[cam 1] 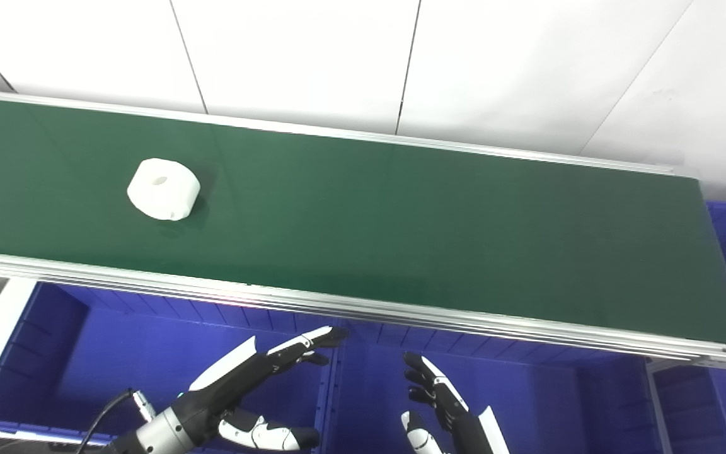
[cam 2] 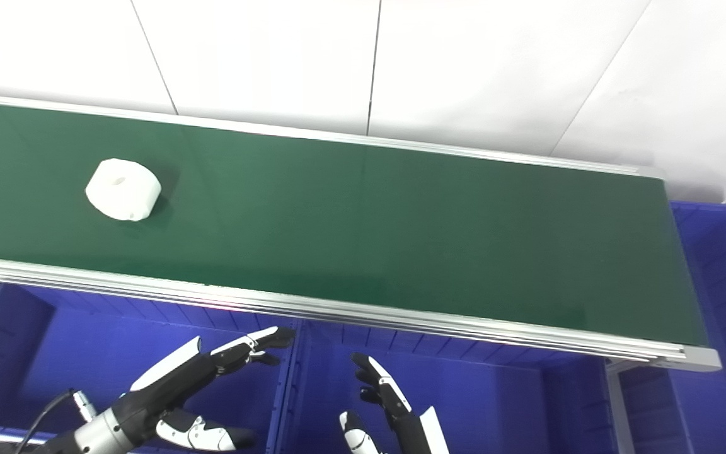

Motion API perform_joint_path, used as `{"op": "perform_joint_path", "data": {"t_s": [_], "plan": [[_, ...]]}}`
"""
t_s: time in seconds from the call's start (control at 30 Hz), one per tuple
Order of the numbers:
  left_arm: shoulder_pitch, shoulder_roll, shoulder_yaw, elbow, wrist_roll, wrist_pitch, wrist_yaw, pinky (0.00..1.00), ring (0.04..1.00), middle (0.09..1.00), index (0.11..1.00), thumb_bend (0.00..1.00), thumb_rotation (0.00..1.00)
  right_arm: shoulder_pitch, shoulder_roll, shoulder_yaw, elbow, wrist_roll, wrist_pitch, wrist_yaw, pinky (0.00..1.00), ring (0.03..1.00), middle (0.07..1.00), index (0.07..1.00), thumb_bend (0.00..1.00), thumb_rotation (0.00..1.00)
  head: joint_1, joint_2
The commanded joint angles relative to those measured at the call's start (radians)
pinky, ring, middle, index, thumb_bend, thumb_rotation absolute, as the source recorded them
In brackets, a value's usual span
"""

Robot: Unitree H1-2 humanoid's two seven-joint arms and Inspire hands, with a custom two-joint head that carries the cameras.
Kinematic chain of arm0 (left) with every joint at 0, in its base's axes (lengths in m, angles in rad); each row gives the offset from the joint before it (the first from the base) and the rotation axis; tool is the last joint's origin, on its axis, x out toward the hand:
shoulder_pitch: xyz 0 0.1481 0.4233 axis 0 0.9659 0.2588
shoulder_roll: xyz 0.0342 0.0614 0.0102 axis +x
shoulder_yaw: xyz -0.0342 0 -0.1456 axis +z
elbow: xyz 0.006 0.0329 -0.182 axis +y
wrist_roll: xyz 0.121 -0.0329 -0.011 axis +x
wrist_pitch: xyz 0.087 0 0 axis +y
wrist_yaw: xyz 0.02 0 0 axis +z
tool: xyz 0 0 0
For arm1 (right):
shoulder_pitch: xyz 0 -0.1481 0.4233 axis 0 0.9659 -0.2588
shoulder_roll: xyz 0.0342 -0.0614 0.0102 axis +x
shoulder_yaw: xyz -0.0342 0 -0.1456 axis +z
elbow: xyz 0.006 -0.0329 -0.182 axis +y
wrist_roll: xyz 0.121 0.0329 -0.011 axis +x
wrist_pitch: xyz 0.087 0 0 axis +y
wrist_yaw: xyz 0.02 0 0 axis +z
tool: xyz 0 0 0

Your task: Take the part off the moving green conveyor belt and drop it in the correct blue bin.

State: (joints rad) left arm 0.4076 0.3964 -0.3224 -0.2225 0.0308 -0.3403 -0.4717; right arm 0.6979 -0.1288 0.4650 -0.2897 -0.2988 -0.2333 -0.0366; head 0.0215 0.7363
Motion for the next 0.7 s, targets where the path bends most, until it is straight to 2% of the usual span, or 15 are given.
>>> {"op": "perform_joint_path", "data": {"t_s": [0.0,0.17,0.3,0.4,0.5,0.53,0.63,0.67], "plan": [[-0.006,0.0,0.007,-0.042,-0.012,-0.036,0.013,0.83,0.925,0.963,0.934,0.44,0.48,0.015,-0.003,0.012,-0.011,-0.01,-0.063,0.013,0.83,0.892,0.916,0.899,0.27,0.78,-0.001,0.001],[-0.037,0.001,0.03,-0.107,-0.034,-0.044,0.023,0.81,0.91,0.947,0.912,0.46,0.46,0.015,0.001,0.011,-0.011,-0.018,-0.06,0.008,0.82,0.885,0.913,0.895,0.29,0.79,-0.006,0.002],[-0.122,0.009,0.081,-0.229,-0.028,-0.015,0.037,0.81,0.892,0.927,0.894,0.46,0.47,0.01,0.008,0.012,-0.005,-0.013,-0.061,0.008,0.81,0.883,0.916,0.896,0.3,0.79,-0.01,0.003],[-0.191,0.0,0.12,-0.26,0.014,-0.026,0.056,0.8,0.872,0.904,0.884,0.47,0.52,0.006,0.01,0.011,-0.004,-0.01,-0.058,0.009,0.82,0.886,0.92,0.9,0.31,0.79,-0.013,0.002],[-0.293,-0.013,0.173,-0.285,0.077,-0.017,0.084,0.79,0.867,0.899,0.882,0.47,0.5,0.0,0.009,0.011,0.004,-0.007,-0.064,0.01,0.82,0.889,0.923,0.902,0.3,0.79,-0.009,0.0],[-0.32,-0.017,0.186,-0.291,0.089,-0.01,0.091,0.78,0.859,0.893,0.878,0.48,0.44,-0.001,0.009,0.011,0.007,-0.006,-0.067,0.009,0.82,0.889,0.923,0.902,0.31,0.79,-0.009,0.0],[-0.412,-0.025,0.226,-0.303,0.138,0.017,0.105,0.78,0.856,0.891,0.879,0.49,0.4,-0.006,0.013,0.011,0.016,-0.003,-0.074,0.008,0.83,0.888,0.921,0.901,0.31,0.79,-0.015,0.001],[-0.439,-0.024,0.237,-0.305,0.162,0.024,0.106,0.81,0.872,0.901,0.885,0.51,0.36,-0.008,0.013,0.011,0.018,-0.004,-0.075,0.007,0.83,0.892,0.922,0.903,0.31,0.79,-0.015,0.001]]}}
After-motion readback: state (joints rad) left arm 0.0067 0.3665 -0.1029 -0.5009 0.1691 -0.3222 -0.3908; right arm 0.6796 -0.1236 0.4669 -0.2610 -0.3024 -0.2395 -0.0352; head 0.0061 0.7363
